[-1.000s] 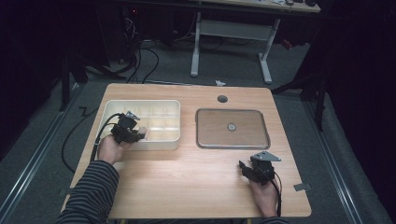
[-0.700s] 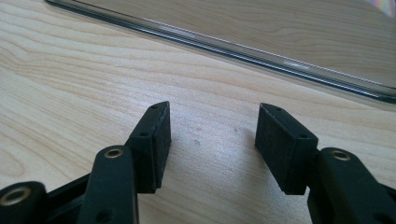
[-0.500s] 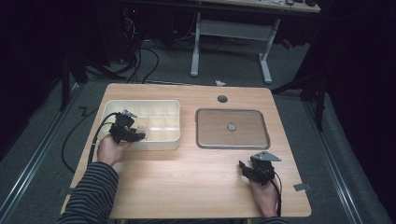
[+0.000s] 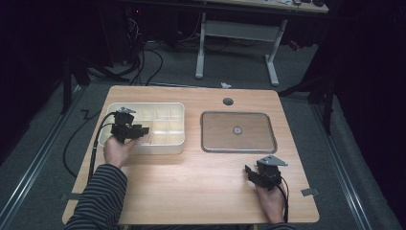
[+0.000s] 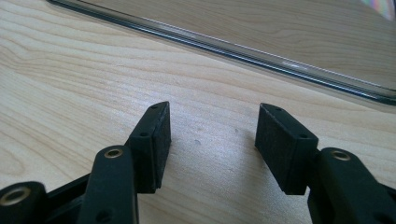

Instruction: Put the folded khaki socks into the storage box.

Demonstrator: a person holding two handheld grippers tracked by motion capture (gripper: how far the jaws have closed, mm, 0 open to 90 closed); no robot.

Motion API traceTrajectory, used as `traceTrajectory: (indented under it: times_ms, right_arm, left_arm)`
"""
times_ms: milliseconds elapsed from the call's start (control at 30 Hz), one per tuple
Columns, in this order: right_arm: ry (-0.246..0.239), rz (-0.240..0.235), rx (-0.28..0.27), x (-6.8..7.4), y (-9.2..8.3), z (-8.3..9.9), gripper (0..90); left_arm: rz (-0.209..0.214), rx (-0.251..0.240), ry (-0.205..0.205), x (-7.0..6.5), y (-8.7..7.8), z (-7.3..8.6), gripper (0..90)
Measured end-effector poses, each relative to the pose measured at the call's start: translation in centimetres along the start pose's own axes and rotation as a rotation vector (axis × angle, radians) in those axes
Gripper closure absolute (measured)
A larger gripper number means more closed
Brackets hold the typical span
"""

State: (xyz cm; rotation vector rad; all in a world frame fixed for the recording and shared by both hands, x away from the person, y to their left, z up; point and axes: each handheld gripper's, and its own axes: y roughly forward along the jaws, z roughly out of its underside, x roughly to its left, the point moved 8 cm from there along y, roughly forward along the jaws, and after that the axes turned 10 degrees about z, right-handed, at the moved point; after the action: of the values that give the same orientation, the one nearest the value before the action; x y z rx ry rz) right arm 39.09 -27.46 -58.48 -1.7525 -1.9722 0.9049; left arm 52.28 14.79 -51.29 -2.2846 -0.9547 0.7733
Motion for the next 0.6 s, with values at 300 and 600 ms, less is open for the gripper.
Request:
traceTrajectory:
  times_ms: [300, 600]
  right_arm:
    - [-0.001, -0.001, -0.001, 0.0, 0.0, 0.0, 45.2]
    - [-0.002, -0.001, -0.001, 0.0, 0.0, 0.0, 45.2]
  left_arm:
    - [-0.007, 0.056, 0.014, 0.0, 0.0, 0.6, 81.2]
    - [-0.065, 0.183, 0.071, 0.5, 0.8, 2.1, 83.8]
